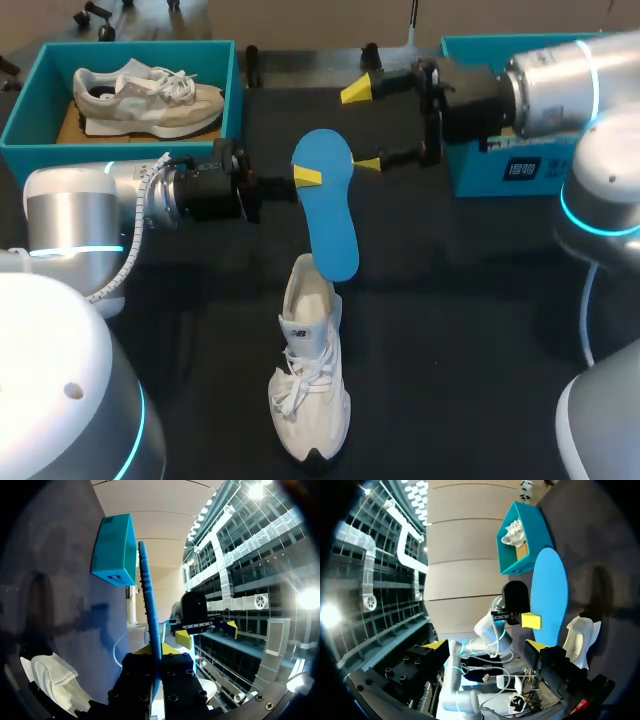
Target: Take the shoe out of the shoebox, open the shoe tongue, remove and reinsert the insole, then place the shoe into the shoebox
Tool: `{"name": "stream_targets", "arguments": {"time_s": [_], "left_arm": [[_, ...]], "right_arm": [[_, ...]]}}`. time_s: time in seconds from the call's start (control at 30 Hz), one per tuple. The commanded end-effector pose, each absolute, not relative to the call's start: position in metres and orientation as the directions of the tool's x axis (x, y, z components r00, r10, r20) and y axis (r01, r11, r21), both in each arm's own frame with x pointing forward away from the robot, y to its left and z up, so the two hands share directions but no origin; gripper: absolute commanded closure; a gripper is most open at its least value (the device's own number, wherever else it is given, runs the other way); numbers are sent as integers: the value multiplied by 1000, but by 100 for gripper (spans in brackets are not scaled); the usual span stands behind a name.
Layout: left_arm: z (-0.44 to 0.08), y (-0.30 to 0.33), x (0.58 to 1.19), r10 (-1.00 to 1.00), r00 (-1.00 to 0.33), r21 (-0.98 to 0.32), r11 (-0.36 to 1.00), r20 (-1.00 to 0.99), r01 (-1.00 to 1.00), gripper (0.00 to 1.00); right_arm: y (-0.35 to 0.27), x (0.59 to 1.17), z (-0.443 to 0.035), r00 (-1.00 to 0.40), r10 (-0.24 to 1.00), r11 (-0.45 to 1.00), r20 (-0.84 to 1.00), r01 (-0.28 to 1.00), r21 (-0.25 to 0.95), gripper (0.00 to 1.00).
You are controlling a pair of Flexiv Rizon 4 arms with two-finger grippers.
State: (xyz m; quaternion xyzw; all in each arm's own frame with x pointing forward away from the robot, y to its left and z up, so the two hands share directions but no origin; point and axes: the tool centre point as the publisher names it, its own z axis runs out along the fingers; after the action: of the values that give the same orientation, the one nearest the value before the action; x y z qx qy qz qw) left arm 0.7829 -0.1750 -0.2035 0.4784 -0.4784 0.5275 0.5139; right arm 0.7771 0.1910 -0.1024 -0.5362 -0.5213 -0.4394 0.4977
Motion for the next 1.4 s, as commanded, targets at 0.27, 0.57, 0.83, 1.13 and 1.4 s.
{"name": "stream_targets", "arguments": {"time_s": [0.27, 0.57, 0.83, 1.13, 1.4], "left_arm": [[-199, -167, 790, 89, -103, -99, -50, 991, -994, 100], [-181, -139, 801, 47, -508, -501, -107, 860, -859, 100], [-160, -124, 813, -14, -881, -869, -168, 473, -465, 100], [-154, -116, 823, -18, -999, -980, -190, -51, 53, 100], [-163, -116, 830, -67, -949, -932, -178, -308, 315, 100]], "right_arm": [[190, 778, -105, 59, -20, 40, 998, 998, -58, 0], [190, 778, -105, 59, -20, 40, 998, 998, -58, 0], [190, 778, -105, 59, -20, 40, 998, 998, -58, 0], [190, 778, -105, 59, -20, 40, 998, 998, -58, 0], [190, 778, -105, 59, -20, 40, 998, 998, -58, 0]]}}
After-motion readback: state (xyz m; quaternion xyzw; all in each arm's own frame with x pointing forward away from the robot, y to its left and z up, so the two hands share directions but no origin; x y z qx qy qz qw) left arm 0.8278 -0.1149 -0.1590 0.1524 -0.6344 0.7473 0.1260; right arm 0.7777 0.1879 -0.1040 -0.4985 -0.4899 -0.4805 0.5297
